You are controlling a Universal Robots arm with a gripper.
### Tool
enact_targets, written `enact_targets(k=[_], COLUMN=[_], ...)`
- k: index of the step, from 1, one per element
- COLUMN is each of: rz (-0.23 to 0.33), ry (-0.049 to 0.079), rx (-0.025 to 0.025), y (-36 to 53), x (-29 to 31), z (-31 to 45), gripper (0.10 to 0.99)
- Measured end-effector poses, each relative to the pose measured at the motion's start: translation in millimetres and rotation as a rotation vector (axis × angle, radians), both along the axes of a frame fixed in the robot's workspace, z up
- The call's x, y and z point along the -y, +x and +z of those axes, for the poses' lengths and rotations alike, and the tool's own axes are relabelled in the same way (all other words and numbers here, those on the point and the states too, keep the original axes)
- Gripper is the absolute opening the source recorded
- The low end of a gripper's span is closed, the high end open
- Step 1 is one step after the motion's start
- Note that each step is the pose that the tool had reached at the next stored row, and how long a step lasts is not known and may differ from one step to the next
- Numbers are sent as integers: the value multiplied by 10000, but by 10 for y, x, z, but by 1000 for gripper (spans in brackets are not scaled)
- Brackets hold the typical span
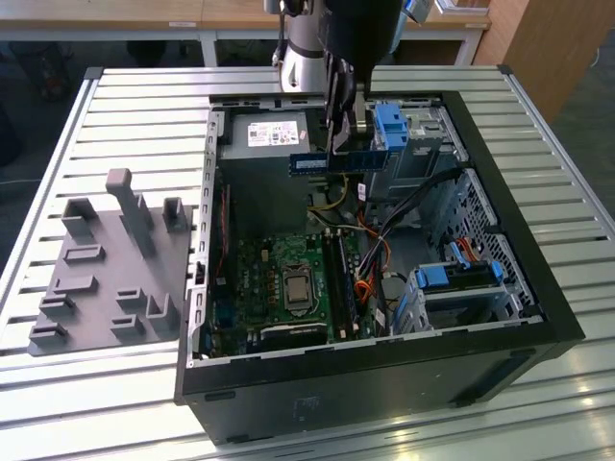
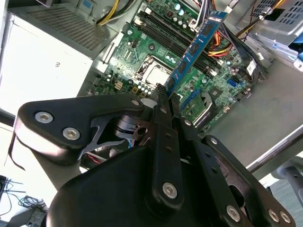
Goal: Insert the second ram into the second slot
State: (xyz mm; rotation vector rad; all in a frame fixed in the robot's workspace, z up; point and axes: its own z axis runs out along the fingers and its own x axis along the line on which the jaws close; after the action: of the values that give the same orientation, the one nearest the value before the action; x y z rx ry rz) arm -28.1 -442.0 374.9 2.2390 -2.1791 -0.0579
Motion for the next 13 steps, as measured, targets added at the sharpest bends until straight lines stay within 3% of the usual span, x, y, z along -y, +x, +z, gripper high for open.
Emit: enact_targets(k=[8,13], rz=[-47,-472], ry=[-8,-11], rx=[0,0], y=[0,0], x=[41,41], z=[-1,-4], gripper=[137,137])
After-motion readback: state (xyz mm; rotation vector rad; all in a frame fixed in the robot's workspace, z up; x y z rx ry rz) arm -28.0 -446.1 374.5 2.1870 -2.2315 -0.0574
